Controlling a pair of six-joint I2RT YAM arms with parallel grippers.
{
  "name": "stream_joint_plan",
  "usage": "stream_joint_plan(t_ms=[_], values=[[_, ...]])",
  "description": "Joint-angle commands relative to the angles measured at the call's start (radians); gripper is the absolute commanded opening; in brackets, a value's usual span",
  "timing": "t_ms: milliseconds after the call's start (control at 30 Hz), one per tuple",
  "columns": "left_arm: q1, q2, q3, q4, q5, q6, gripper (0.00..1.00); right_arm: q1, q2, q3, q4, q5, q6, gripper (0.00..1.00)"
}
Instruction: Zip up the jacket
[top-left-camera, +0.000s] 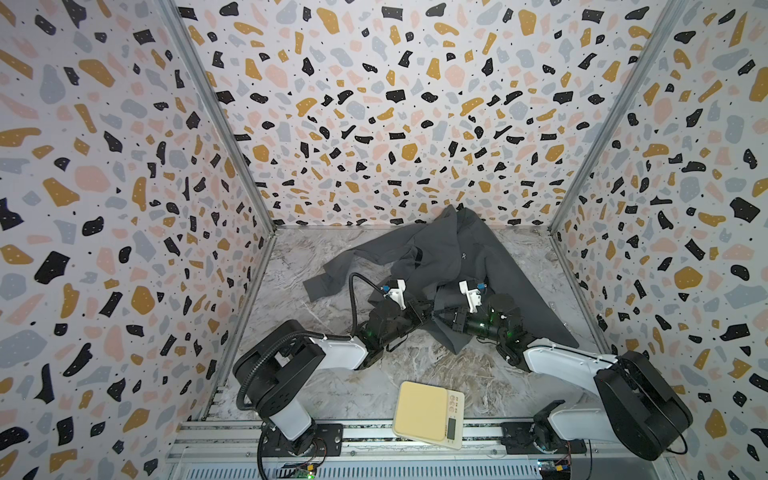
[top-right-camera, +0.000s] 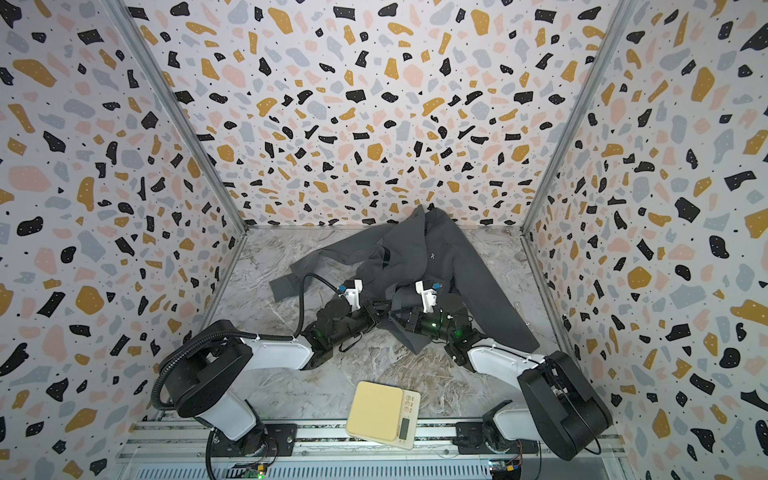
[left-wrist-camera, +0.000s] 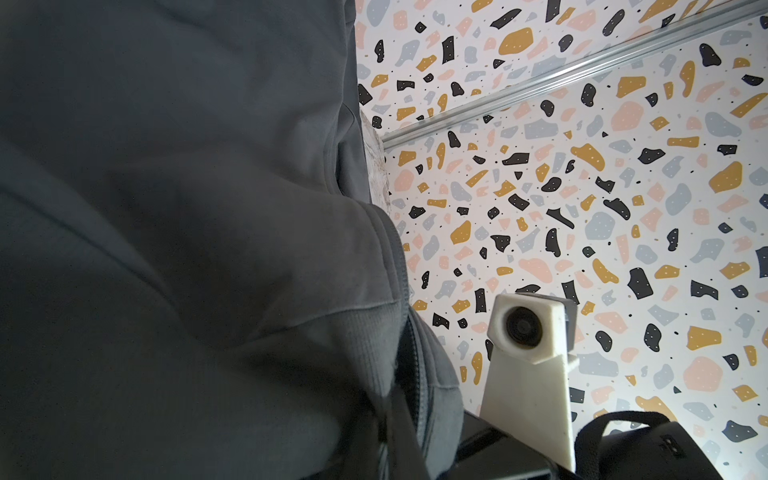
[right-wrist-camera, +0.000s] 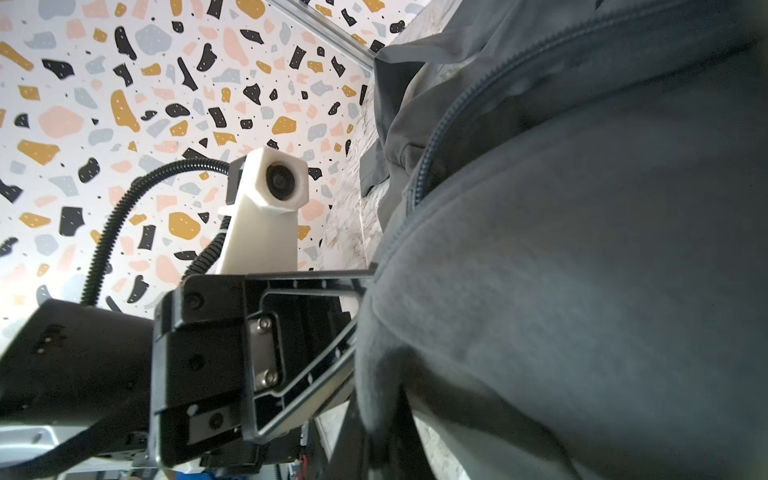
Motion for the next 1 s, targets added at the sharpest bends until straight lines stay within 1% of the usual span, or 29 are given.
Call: stream_joint_plan(t_ms=[0, 67, 133, 333, 467, 533, 700, 833, 967], values=[[-0.01, -0.068, -0.012, 0.02, -0.016, 0.058, 0.0, -0.017, -0.066, 0.021, -0.008, -0.023, -0.047, 0.0], [-0.01, -0.085, -0.021, 0.045, -0.012, 0.068, 0.0, -0.03, -0.096, -0.004, 0.018, -0.019, -0.06, 0.0], [-0.01, -0.088, -0.035, 0.11, 0.008, 0.054, 0.0, -0.041, -0.122, -0.038, 0.072, -0.009, -0.068, 0.0], [-0.01, -0.036, -0.095, 0.389, 0.03, -0.057, 0.0, -0.062, -0.134, -0.1, 0.238, -0.029, -0.049, 0.0], [-0.01, -0.008, -0.126, 0.52, 0.018, -0.105, 0.0, -0.068, -0.143, -0.125, 0.3, -0.05, -0.048, 0.0], [-0.011, -0.005, -0.125, 0.527, 0.018, -0.104, 0.0, -0.069, -0.15, -0.132, 0.312, -0.062, -0.066, 0.0], [-0.013, -0.026, -0.119, 0.477, 0.022, -0.064, 0.0, -0.073, -0.165, -0.151, 0.345, -0.059, -0.077, 0.0], [-0.012, -0.038, -0.111, 0.437, 0.019, -0.041, 0.0, -0.073, -0.136, -0.148, 0.39, -0.108, -0.074, 0.0], [-0.014, -0.013, -0.113, 0.491, 0.033, -0.056, 0.0, -0.074, -0.101, -0.141, 0.421, -0.141, -0.058, 0.0]])
